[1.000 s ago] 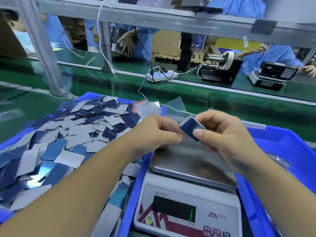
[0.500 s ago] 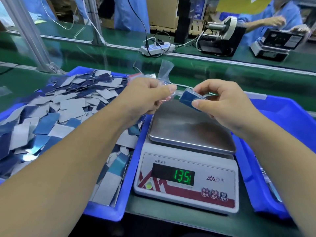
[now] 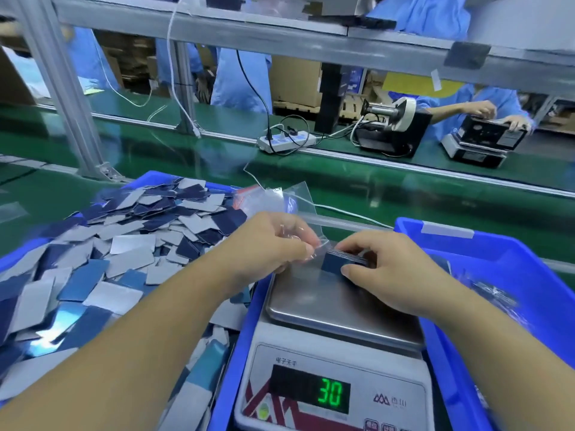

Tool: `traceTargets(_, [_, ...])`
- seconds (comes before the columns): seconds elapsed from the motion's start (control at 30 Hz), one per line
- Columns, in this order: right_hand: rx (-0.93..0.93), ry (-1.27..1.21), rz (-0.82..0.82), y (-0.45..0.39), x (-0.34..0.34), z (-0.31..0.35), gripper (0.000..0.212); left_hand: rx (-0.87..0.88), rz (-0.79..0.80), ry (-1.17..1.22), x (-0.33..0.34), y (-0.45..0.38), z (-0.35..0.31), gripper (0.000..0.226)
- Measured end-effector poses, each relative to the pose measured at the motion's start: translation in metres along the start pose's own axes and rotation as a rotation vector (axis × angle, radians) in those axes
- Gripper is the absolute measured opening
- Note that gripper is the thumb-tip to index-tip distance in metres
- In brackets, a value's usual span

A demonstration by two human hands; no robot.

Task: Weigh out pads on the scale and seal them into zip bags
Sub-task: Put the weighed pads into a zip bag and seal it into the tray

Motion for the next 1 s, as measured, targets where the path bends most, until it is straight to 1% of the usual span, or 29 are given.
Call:
traceTargets(0.03, [0.001, 0.004, 0.004, 0.000, 0.000, -0.001, 0.023, 0.001, 0.010, 0.015, 0.000, 0.000, 0.000, 0.015])
traceTargets(0.13, [-0.001, 0.037, -0.005, 0.001, 0.000, -0.002, 0.018, 0.010, 0.025, 0.050, 0.003, 0.000, 0.002, 0.027])
traceTargets(0.27, [-0.005, 0.051, -0.007, 0.001, -0.001, 0.000, 0.018, 0.063, -0.069, 0.012, 0.000, -0.001, -0.001, 0.043])
traceTargets(0.37, [0.026, 0.024, -0.016, 0.001, -0.002, -0.001, 0.020, 0.066, -0.114, 0.013, -0.004, -0.004, 0.000, 0.043])
traceTargets(0.43, [0.055, -0.107, -0.034, 0.000, -0.003, -0.001, 0.021, 0.068, -0.099, 0.102, -0.003, -0.005, -0.001, 0.036])
traceTargets(0.53, [0.074, -0.523, -0.040, 0.001, -0.003, 0.004, 0.016, 0.068, -0.091, 0.249, -0.002, -0.006, -0.001, 0.031])
traceTargets(0.6, [0.075, -0.703, -0.027, 0.003, -0.002, 0.006, 0.019, 0.076, -0.092, 0.281, -0.003, -0.005, -0.001, 0.027])
traceTargets(0.7, [0.064, -0.766, -0.011, 0.005, -0.002, 0.012, 0.019, 0.082, -0.089, 0.283, -0.001, -0.004, -0.002, 0.025])
traceTargets(0.87, [0.131, -0.884, -0.005, 0.003, 0.003, 0.013, 0.019, 0.110, -0.053, 0.301, 0.004, -0.003, -0.008, 0.015])
traceTargets(1.0, [0.159, -1.024, -0.006, 0.004, 0.004, 0.014, 0.019, 0.122, -0.029, 0.280, 0.005, -0.002, -0.010, 0.018])
Point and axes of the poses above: each hand's wrist, its own y-axis away from the middle knuckle, its own x-axis out of the palm, z = x × y, the point moved 7 cm from there along -y, towards the middle knuckle, and after that the axes turned 9 degrees about y, right-handed, at the moved point
